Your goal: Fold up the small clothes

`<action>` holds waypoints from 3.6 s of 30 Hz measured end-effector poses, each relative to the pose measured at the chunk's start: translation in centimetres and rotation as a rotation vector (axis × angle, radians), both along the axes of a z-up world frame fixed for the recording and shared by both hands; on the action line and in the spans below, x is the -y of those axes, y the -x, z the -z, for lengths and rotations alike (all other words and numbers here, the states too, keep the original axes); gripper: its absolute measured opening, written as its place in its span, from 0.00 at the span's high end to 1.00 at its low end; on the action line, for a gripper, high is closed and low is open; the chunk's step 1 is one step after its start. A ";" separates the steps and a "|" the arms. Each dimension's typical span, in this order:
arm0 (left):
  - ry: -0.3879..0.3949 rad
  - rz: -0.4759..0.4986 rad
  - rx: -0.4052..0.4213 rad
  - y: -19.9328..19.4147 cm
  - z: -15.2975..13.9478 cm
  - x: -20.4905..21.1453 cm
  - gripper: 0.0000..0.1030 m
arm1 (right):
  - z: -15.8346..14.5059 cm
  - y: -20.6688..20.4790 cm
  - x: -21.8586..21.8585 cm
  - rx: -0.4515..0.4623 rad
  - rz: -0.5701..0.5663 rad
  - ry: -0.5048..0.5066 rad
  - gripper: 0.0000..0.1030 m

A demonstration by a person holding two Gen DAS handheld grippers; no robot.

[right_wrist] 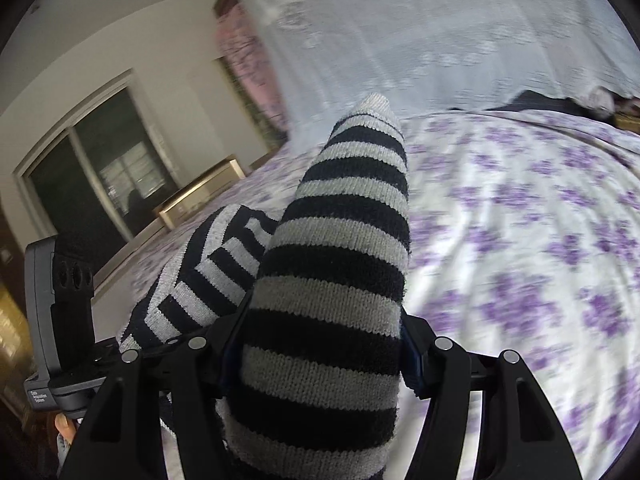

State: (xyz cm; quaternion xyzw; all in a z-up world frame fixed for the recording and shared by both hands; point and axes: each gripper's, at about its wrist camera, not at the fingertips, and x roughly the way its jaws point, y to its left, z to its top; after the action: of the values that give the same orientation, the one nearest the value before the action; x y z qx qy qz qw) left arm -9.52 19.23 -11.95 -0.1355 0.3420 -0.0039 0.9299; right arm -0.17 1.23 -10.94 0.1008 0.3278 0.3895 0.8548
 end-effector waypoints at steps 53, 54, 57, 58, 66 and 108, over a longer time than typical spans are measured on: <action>0.022 -0.659 -0.119 12.3 2.9 -28.6 0.04 | 3.1 5.5 -27.5 0.025 -0.281 0.220 0.25; 0.026 -0.656 -0.126 12.1 3.4 -28.8 0.04 | 3.5 5.0 -27.6 0.000 -0.279 0.221 0.22; 0.054 -0.679 -0.123 12.3 3.8 -28.8 0.04 | 3.9 4.8 -27.5 0.000 -0.266 0.224 0.19; 0.046 -0.688 -0.127 12.5 3.7 -28.5 0.04 | 3.8 5.0 -27.5 0.014 -0.259 0.231 0.17; -0.187 -0.713 -0.117 14.4 0.2 -22.9 0.05 | 2.9 6.2 -25.6 0.044 -0.217 0.229 0.07; -0.416 -0.600 0.031 21.4 -9.5 -9.7 0.04 | -7.7 16.0 -14.8 0.057 -0.186 0.178 0.03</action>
State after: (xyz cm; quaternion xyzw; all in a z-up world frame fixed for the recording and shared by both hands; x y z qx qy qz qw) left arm -30.87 28.96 -2.48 -0.0374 0.2662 0.3366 0.9025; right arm -16.18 16.04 -3.27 -0.0175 0.3445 0.4390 0.8296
